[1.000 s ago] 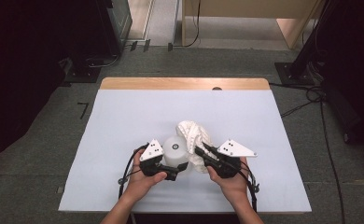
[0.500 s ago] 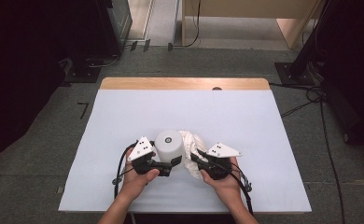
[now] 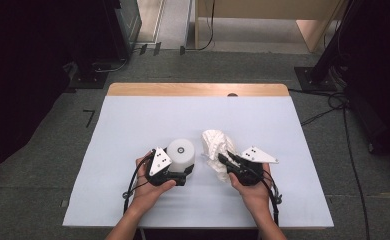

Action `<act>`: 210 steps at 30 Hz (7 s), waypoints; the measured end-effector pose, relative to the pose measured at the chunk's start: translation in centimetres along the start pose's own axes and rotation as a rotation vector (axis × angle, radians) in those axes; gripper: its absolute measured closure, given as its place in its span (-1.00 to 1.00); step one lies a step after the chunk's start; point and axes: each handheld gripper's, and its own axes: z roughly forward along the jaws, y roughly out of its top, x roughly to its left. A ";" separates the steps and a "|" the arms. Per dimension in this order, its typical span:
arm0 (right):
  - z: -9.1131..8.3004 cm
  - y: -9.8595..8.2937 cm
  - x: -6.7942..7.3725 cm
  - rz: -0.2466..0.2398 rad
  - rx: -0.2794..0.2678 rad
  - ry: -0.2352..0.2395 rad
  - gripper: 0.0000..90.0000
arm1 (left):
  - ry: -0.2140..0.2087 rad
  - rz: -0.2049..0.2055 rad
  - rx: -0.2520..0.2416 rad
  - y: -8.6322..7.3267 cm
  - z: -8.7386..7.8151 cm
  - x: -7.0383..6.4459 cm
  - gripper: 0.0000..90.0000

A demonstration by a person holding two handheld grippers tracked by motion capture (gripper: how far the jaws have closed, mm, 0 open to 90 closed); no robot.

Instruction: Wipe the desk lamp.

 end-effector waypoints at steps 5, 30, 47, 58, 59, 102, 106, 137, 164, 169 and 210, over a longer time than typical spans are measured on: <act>-0.1 0.1 -0.2 0.000 -0.007 0.000 0.66 | 0.003 -0.012 0.021 -0.5 0.1 0.2 -0.82; -0.2 0.1 0.0 -0.011 -0.016 -0.006 0.64 | 0.278 -0.171 0.014 -0.1 -0.3 -3.1 -0.84; -2.9 2.8 2.9 -0.073 -0.177 0.107 0.65 | -0.317 -0.142 0.024 1.0 -0.6 -1.6 -0.82; -1.2 1.6 4.0 -0.100 -0.111 0.134 0.65 | -0.366 -0.236 -0.057 1.8 -1.8 0.1 -0.82; -1.1 1.4 4.1 -0.103 -0.104 0.135 0.65 | -0.360 -0.239 -0.062 1.8 -1.9 0.3 -0.82; 0.5 -0.2 3.3 -0.108 -0.048 0.060 0.65 | -0.366 -0.212 -0.037 1.9 -1.6 0.0 -0.82; 1.2 -0.8 3.6 -0.113 -0.013 0.069 0.65 | -0.319 -0.241 -0.094 2.0 -2.2 0.7 -0.82; -0.9 0.8 1.8 -0.090 -0.102 0.011 0.64 | 0.023 -0.007 0.000 0.1 -0.5 1.1 -0.82; -1.0 0.7 1.3 -0.088 -0.098 0.001 0.64 | 0.283 -0.185 0.036 0.4 -0.3 -1.8 -1.00; -0.8 0.6 1.6 -0.087 -0.091 0.007 0.64 | 0.353 -0.213 0.066 0.1 0.2 -2.2 -0.86; 1.3 -0.9 3.7 -0.136 0.013 0.113 0.64 | -0.259 -0.275 -0.059 2.0 -2.2 1.7 -0.82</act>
